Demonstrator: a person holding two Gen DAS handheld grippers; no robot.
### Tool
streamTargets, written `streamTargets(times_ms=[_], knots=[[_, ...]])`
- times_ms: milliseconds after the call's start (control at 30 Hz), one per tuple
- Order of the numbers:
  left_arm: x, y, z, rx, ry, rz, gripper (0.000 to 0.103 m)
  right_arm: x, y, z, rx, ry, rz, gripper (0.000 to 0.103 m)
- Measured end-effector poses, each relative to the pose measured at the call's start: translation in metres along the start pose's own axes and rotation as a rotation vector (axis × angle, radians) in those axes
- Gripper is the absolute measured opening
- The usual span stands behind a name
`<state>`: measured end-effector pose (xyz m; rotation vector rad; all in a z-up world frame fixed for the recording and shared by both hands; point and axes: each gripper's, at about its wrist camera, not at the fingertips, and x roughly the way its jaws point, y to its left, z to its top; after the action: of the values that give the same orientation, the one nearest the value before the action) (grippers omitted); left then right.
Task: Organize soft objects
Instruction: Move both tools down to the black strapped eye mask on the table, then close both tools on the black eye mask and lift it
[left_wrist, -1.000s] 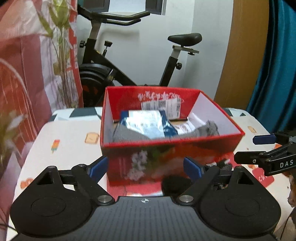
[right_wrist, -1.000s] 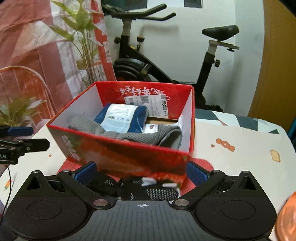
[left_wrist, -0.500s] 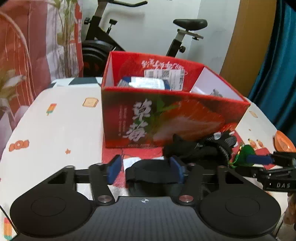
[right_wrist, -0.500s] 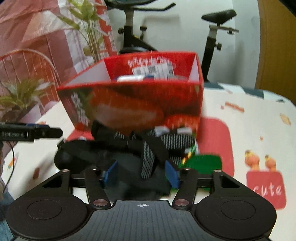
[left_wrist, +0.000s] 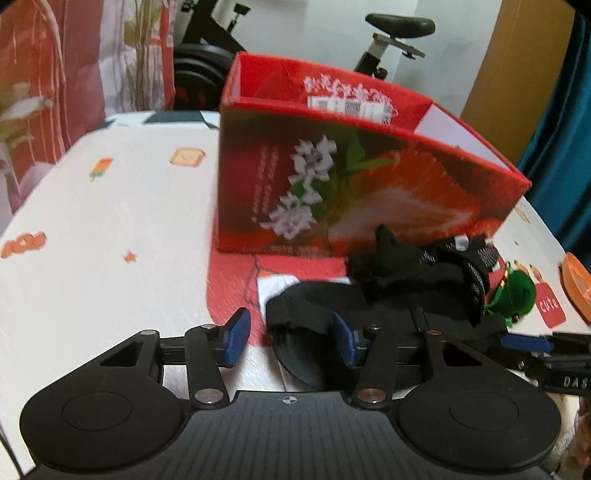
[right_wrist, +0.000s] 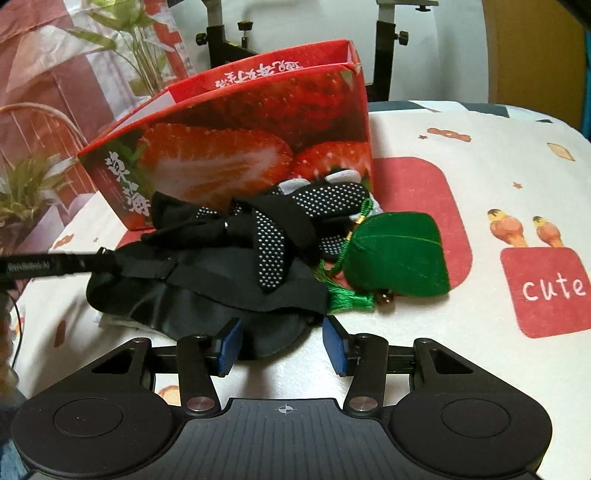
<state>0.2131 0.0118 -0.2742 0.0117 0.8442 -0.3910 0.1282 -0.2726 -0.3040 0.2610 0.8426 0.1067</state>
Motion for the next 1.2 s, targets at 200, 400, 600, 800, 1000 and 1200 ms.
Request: streamTargets(times_ms=[200, 400, 600, 800, 1000, 1200], knots=[[0.008, -0.006, -0.014, 0.005, 0.038, -0.03, 0.044, 0.001, -0.001, 0.006, 0.038, -0.036, 0.027, 0.039], [0.003, -0.008, -0.021, -0.003, 0.032, -0.034, 0.04, -0.006, -0.004, 0.01, 0.045, -0.097, 0.03, 0.01], [0.002, -0.011, -0.024, 0.003, 0.029, -0.026, 0.04, 0.002, -0.012, 0.011, 0.098, -0.107, 0.043, 0.013], [0.001, -0.01, -0.026, -0.003, 0.033, -0.028, 0.04, 0.008, -0.018, 0.007, 0.147, -0.118, 0.049, 0.016], [0.002, -0.008, -0.027, -0.007, 0.031, -0.03, 0.04, 0.014, -0.022, 0.007, 0.16, -0.127, 0.042, 0.022], [0.002, -0.008, -0.027, -0.02, 0.028, -0.029, 0.04, 0.013, -0.017, 0.006, 0.11, -0.12, 0.018, 0.008]])
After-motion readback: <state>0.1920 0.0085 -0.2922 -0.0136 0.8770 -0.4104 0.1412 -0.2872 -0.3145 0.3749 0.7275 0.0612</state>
